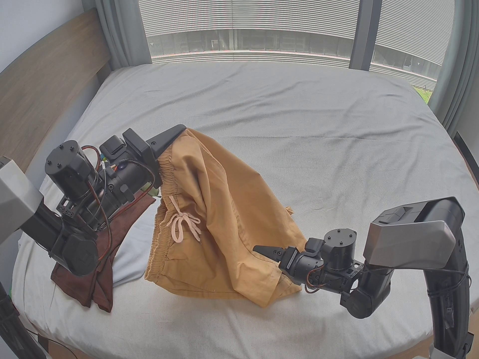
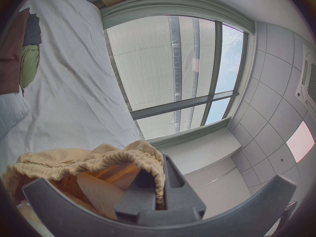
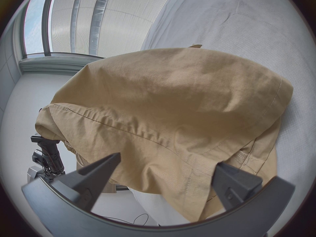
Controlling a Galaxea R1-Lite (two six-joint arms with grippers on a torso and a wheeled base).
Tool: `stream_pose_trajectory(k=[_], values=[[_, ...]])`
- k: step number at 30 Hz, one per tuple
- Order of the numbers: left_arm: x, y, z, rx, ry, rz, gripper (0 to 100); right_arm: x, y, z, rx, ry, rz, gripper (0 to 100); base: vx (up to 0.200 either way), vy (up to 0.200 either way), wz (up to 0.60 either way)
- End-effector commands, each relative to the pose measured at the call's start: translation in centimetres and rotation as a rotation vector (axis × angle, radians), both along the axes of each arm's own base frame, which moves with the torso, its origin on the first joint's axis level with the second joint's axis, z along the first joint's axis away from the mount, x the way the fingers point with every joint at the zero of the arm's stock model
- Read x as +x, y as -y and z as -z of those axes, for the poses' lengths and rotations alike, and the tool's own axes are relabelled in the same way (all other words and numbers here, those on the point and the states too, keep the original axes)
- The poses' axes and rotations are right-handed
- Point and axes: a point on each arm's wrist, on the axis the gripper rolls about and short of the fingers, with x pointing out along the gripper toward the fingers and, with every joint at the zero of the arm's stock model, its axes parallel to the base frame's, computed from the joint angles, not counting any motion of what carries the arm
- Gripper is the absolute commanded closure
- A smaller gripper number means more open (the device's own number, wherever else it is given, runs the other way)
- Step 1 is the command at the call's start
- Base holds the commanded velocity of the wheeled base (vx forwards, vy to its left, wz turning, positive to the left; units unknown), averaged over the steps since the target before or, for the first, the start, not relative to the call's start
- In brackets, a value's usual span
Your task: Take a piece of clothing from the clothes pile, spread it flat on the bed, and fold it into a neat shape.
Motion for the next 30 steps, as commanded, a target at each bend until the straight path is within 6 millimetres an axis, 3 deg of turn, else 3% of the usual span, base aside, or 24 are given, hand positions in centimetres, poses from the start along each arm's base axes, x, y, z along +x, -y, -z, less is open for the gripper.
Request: stream_pose_trajectory(k=[1, 9, 15, 21, 30], values=[[0.0, 0.0, 0.1, 0.000, -0.002, 0.000, 100, 0.0, 0.0, 0.2, -0.002, -0.003, 0.000, 100, 0.000, 0.000, 0.00], [0.0, 0.0, 0.1, 0.000, -0.002, 0.000, 100, 0.1, 0.1, 0.3, -0.001, 0.002, 0.009, 100, 0.000, 0.000, 0.00], [0.0, 0.0, 0.0, 0.001, -0.001, 0.001, 100, 0.0, 0.7, -0.8, 0.019, 0.055, 0.047, 100, 0.000, 0.000, 0.00], [-0.2, 0.1, 0.0, 0.009, 0.003, 0.005, 100, -0.8, 2.9, -5.9, 0.056, 0.151, 0.080, 100, 0.000, 0.000, 0.00], [-0.4, 0.2, 0.4, 0.098, 0.062, -0.019, 100, -1.8, 4.6, -11.1, 0.041, 0.339, 0.086, 100, 0.000, 0.000, 0.00]])
